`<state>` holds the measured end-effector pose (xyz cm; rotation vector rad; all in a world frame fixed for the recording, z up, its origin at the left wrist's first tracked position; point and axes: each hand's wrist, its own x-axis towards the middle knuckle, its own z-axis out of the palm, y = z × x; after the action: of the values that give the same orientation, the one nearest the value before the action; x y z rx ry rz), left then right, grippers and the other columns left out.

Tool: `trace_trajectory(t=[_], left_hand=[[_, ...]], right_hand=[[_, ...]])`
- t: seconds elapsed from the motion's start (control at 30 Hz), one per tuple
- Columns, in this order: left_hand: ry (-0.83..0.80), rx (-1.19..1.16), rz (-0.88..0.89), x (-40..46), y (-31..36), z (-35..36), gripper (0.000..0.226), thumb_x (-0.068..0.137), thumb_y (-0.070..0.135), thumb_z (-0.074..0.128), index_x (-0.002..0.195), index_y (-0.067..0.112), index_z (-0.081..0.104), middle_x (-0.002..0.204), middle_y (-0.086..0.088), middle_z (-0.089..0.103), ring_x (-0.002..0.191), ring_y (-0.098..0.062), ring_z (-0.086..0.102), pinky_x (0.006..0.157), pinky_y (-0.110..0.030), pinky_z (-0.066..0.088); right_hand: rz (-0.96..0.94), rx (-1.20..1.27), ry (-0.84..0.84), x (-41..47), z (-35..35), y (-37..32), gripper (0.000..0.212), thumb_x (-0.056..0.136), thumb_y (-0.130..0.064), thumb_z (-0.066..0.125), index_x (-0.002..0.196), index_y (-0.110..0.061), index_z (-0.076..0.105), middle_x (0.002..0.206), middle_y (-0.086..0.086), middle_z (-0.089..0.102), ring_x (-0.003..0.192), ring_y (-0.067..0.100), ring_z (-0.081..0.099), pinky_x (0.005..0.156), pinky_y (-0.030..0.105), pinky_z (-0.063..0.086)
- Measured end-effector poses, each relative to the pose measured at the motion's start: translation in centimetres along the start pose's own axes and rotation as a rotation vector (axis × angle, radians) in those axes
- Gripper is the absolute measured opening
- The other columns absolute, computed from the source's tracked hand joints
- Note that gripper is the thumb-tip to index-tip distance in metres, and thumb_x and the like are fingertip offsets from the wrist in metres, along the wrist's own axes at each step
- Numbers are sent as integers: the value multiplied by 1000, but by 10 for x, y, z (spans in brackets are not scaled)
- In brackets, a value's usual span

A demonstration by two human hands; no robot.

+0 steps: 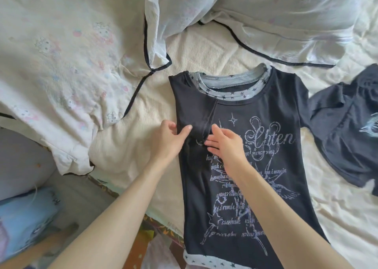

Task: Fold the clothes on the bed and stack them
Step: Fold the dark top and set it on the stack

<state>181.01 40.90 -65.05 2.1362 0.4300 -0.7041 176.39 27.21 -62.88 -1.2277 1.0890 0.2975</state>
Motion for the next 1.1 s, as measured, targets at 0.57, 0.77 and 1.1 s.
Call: trace_trajectory(t=[0.57, 0.77, 1.1], left_hand=[[55, 151, 0, -2, 0, 14, 47, 85, 49, 61, 64, 16, 37, 63, 2, 44, 80, -36, 57, 70, -39, 40], [54, 2, 89, -22, -19, 14, 32, 83, 32, 71, 96, 7, 55, 78, -10, 59, 76, -26, 54, 74, -39, 43], [-10, -56, 10, -37, -28, 11, 25, 86, 27, 68, 99, 12, 54, 87, -5, 61, 78, -19, 57, 75, -30, 44]], right_hand=[[16, -325, 83, 20, 18, -14, 16, 90, -25, 61, 92, -9, 66, 63, 2, 61, 63, 20, 64, 71, 36, 59], [45, -281, -58, 7, 9, -1, 24, 85, -19, 69, 103, -13, 53, 77, 0, 63, 65, 10, 64, 59, 23, 54], [-459, -811, -2, -16, -18, 26, 27, 95, -22, 54, 121, -13, 56, 109, -1, 62, 101, 15, 55, 90, 30, 44]])
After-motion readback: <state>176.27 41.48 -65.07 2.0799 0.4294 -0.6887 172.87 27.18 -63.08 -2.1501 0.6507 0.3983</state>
